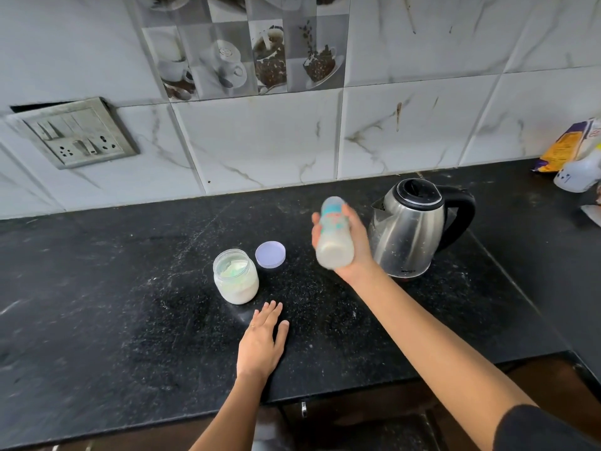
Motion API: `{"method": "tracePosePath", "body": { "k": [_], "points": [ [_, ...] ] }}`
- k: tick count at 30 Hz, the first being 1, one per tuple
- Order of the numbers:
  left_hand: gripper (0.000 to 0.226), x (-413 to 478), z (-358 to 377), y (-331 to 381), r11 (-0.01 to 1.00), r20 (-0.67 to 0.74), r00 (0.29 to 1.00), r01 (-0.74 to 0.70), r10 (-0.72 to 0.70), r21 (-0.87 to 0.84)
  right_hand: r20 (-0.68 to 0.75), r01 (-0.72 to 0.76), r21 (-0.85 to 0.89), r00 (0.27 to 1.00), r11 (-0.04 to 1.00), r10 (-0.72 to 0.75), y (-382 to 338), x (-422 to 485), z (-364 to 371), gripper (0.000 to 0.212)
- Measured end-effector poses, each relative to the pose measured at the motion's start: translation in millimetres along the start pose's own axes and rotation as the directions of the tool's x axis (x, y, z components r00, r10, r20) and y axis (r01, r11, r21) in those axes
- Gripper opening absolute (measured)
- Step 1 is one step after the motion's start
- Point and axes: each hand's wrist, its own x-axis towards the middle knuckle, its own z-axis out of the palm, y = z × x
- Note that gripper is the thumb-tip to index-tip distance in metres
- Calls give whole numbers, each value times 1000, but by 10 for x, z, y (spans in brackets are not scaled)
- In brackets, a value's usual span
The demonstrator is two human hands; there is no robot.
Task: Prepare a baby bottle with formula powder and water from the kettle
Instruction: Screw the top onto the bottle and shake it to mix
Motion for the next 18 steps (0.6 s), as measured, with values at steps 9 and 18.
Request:
{"method": "tracePosePath", "body": {
  "k": [9,18],
  "points": [
    [46,11,4,-2,1000,-13,1000,3,-3,-1,-125,139,34,983,990,-133,121,44,-155,40],
    [45,11,2,4,1000,0,1000,19,-19,-15,-6,161,-15,987,987,-161,182,8,-200,65]
  ]
}}
